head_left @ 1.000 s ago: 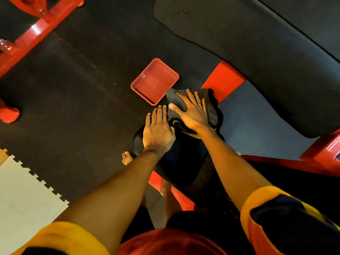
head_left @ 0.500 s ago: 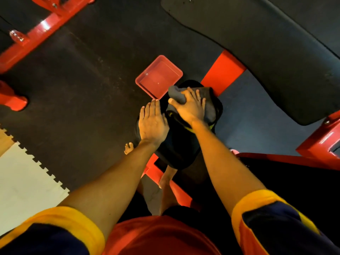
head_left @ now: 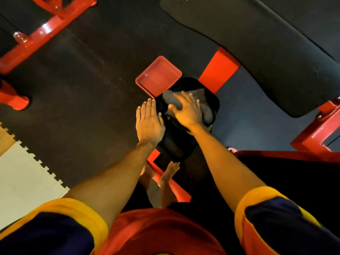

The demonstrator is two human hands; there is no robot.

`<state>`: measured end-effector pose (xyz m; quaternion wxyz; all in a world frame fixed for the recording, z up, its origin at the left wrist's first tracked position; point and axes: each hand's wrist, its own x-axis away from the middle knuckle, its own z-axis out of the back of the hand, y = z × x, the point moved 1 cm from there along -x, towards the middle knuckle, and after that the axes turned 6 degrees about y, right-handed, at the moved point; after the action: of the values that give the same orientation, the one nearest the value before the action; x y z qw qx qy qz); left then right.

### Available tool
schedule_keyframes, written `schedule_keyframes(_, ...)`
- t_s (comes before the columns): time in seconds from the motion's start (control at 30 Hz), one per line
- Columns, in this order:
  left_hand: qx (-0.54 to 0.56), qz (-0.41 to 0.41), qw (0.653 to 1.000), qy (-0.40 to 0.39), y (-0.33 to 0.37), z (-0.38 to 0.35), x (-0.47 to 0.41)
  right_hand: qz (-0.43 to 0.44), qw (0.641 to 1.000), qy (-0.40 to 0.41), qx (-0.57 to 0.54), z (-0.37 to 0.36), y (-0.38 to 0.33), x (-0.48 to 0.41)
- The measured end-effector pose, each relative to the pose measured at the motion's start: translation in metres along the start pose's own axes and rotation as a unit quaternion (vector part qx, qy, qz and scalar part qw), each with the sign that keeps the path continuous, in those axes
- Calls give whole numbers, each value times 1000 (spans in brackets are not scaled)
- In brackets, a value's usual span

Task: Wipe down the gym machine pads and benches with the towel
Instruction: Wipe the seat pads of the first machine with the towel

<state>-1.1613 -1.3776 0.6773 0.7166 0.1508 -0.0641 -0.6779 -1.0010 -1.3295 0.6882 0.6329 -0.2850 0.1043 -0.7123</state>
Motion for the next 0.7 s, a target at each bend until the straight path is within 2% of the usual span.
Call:
schedule_keyframes(0.1,21,-5,1000,12,1,-1,2,89,995,-26,-27,1,11,46)
schedule_keyframes(0.17,36,21,999,29,7,-2,-1,95,994,-32,-33,7,35,44)
schedule_keyframes(0.3,42,62,995,59,15,-2,-4,17,1000,10,-14,17,52,-25)
schedule_keyframes(0.4,38,57,996,64,14,-5,-3,-35,999,22,25,4,22,-70)
schedule_keyframes(0.53,27,53,997,48,15,-3,-2,74,996,-39,-9,-5,-14,-44)
schedule_keyframes(0.6,22,45,998,45,16,-3,-2,118,991,-63,-31,3,4,-11)
schedule_keyframes(0.7,23,50,998,43,16,-1,-3,162,983,-85,0,16,43,8)
